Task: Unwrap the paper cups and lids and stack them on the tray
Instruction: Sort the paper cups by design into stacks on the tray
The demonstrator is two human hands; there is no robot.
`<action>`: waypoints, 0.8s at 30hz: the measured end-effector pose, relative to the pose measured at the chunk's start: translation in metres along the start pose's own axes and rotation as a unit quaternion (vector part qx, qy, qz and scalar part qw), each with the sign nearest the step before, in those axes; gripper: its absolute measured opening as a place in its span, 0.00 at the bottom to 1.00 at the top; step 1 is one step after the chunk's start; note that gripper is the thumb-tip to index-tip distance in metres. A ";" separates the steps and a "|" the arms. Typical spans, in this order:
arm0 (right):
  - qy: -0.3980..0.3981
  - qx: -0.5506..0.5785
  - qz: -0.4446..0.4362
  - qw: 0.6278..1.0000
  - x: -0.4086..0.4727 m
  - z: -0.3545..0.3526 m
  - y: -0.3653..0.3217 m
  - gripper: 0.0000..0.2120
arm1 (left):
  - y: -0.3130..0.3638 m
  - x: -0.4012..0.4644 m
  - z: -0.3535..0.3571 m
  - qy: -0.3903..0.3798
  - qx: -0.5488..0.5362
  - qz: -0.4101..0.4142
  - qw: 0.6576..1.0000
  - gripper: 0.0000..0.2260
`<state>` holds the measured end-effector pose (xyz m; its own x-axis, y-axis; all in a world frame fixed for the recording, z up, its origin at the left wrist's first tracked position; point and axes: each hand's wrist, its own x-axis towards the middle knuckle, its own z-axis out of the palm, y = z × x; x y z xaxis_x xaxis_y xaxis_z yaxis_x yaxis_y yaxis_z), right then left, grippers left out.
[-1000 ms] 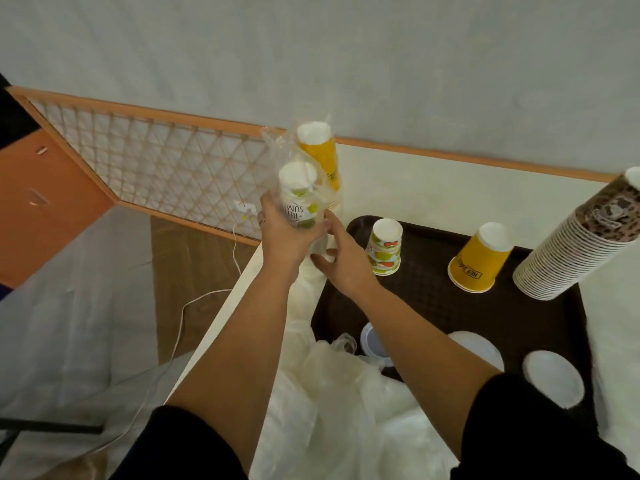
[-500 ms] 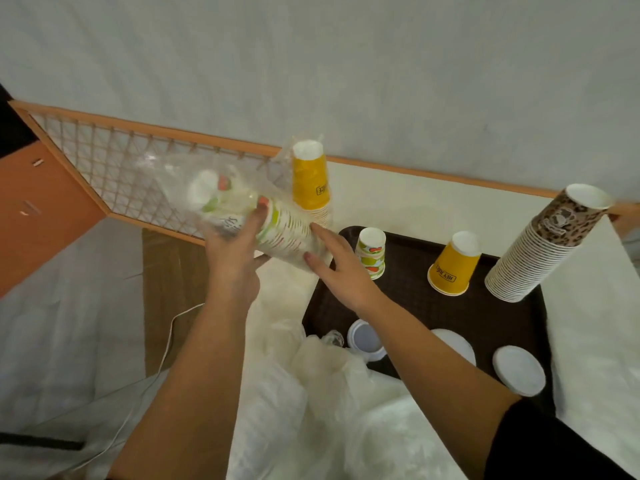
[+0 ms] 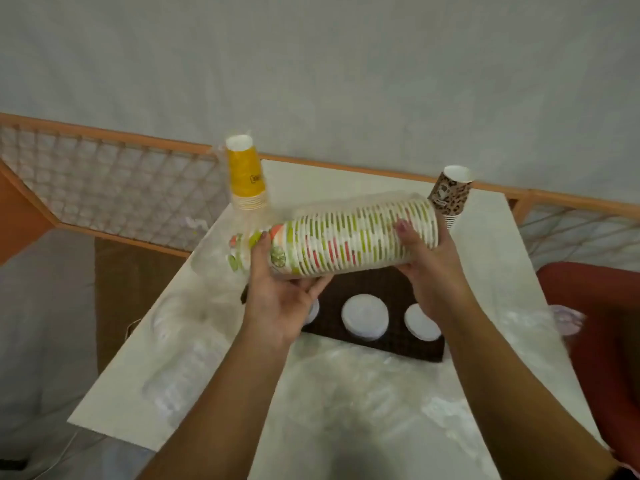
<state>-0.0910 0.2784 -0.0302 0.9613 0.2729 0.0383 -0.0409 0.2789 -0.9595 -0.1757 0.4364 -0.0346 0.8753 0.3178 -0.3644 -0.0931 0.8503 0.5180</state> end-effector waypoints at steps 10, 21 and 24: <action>0.004 -0.402 -0.158 0.902 -0.072 -0.044 -0.050 0.39 | -0.114 -0.038 -0.047 0.073 0.057 -0.193 0.977 0.30; -0.136 -0.462 -0.134 0.866 -0.091 -0.044 -0.012 0.47 | -0.158 -0.027 -0.080 -0.070 0.622 0.080 0.776 0.46; -0.137 -0.391 -0.085 0.906 -0.088 -0.056 0.007 0.48 | -0.161 -0.020 -0.071 -0.050 0.610 0.089 0.786 0.34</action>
<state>-0.1611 0.2051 -0.0560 0.8269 0.5363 0.1691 0.4105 -0.3702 -0.8333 -0.2118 0.3226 -0.1653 0.9382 0.3004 -0.1720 0.2534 -0.2578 0.9324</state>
